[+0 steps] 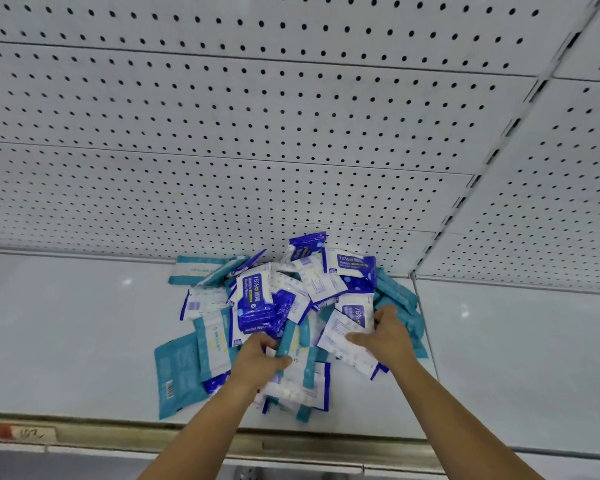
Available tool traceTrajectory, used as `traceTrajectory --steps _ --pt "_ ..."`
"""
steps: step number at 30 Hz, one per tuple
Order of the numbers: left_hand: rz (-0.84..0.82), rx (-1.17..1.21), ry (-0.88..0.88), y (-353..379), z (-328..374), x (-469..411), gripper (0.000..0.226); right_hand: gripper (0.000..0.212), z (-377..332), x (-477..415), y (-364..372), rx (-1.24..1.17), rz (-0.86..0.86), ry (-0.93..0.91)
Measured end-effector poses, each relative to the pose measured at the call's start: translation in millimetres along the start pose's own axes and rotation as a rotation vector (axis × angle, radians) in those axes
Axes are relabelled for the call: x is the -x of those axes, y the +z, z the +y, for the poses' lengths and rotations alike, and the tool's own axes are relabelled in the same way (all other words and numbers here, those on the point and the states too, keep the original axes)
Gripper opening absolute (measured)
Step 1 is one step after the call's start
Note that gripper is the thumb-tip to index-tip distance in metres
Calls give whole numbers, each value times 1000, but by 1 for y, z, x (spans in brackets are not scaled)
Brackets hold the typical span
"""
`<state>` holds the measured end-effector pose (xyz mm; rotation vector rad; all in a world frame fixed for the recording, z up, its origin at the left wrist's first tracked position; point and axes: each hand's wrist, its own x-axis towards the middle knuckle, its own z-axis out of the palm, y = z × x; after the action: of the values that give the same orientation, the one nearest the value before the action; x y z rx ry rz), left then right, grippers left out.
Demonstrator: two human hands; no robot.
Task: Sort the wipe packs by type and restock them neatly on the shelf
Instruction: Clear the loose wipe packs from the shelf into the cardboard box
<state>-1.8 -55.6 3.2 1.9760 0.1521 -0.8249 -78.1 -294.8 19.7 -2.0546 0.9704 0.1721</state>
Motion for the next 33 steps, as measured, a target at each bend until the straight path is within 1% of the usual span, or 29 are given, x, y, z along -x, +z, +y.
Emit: traceTrajectory --steps 1,2,3,5,7,8,10,11,13,16,19,22,24,26,29,33 --pt "-22 22 -26 -4 -2 -1 35 62 1 1 -1 -44 -13 2" --pt "-47 47 -41 -6 -3 1 34 57 3 3 -1 -73 -38 3" --pt "-70 57 -54 -8 -4 1 33 47 6 4 -1 -88 -68 2" --pt "-84 97 -67 -6 -3 3 22 29 10 6 -1 -109 -104 -11" --pt "-47 136 -47 -3 3 7 9 21 16 7 -1 -144 -105 -34" --pt "-28 100 -19 -1 8 9 13 21 18 8 -1 -171 -106 -36" --pt "12 -71 23 2 9 4 33 22 22 9 -3 -225 -118 -30" --pt "39 -124 36 4 9 2 37 21 24 10 -5 -249 -125 -33" --pt "68 -152 60 5 9 1 35 20 27 12 -9 -290 -123 -44" --pt "7 -25 18 0 9 5 34 23 33 14 -18 -375 -121 -41" --pt "-21 101 -42 -9 4 16 46 29 38 17 -26 -466 -160 -27" --pt "-78 263 -89 -20 -6 31 45 34 39 22 -31 -567 -174 -27" --pt "-128 327 -117 -27 -12 39 46 37 37 30 -31 -635 -181 -31" --pt "-208 369 -119 -30 -15 49 42 38 38 41 -30 -704 -188 -35" --pt "-329 426 -88 -28 -15 61 37 34 41 62 -31 -789 -180 -46" --pt "-438 483 -31 -14 -18 67 33 34 52 100 -38 -886 -73 -12"
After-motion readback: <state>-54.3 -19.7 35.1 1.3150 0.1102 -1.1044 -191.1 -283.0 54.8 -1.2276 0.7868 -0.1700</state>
